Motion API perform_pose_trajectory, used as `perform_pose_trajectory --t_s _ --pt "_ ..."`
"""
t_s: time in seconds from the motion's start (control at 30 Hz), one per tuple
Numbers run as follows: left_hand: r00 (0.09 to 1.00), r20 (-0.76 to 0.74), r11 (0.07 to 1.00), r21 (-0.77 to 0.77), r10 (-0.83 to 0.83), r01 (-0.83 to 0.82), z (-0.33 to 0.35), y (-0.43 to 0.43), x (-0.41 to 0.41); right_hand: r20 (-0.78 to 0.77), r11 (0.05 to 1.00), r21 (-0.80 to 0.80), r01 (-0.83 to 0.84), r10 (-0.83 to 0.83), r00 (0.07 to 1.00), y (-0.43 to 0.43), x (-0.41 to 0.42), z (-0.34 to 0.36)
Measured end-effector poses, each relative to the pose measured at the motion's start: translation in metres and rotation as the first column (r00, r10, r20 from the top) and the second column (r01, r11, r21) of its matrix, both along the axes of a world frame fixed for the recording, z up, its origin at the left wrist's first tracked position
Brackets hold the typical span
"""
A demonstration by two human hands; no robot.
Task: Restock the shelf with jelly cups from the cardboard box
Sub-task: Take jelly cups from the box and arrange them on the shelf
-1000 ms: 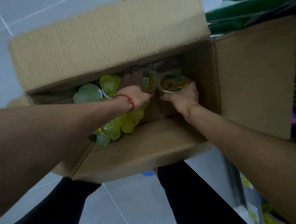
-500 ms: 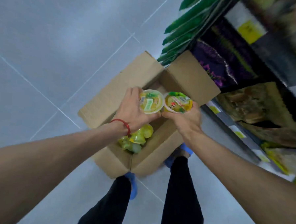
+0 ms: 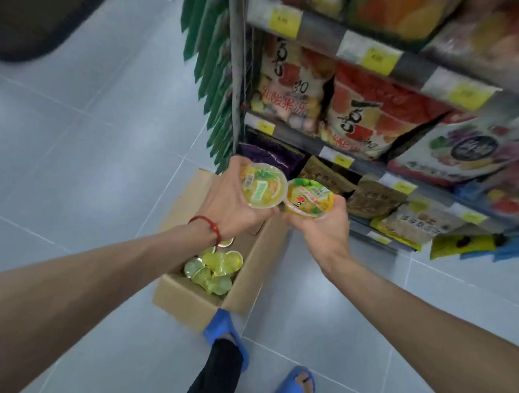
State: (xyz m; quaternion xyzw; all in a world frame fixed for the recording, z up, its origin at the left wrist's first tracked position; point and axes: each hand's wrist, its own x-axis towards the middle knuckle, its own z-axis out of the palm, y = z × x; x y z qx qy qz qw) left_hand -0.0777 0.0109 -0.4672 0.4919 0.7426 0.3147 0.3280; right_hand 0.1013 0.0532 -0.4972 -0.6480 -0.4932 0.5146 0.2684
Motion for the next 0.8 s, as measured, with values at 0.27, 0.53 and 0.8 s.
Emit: perform_pose_trajectory --t_s 0.27,0.53,0.8 --pt "0.999 0.032 0.984 0.175 0.026 -0.031 0.165 -0.003 0.083 -0.044 0.968 0.249 -0.003 0.015 0.999 -0.019 0.096 0.162" --pt "0.992 -0.037 0.959 0.256 -0.117 0.123 0.306 -0.016 0.145 -0.092 0.908 0.414 -0.068 0.117 0.989 -0.032 0.170 0.300" --pt "0.985 -0.129 0.902 0.403 -0.114 0.158 0.404 0.000 0.175 -0.111 0.850 0.526 -0.035 0.109 0.988 -0.017 0.204 0.395"
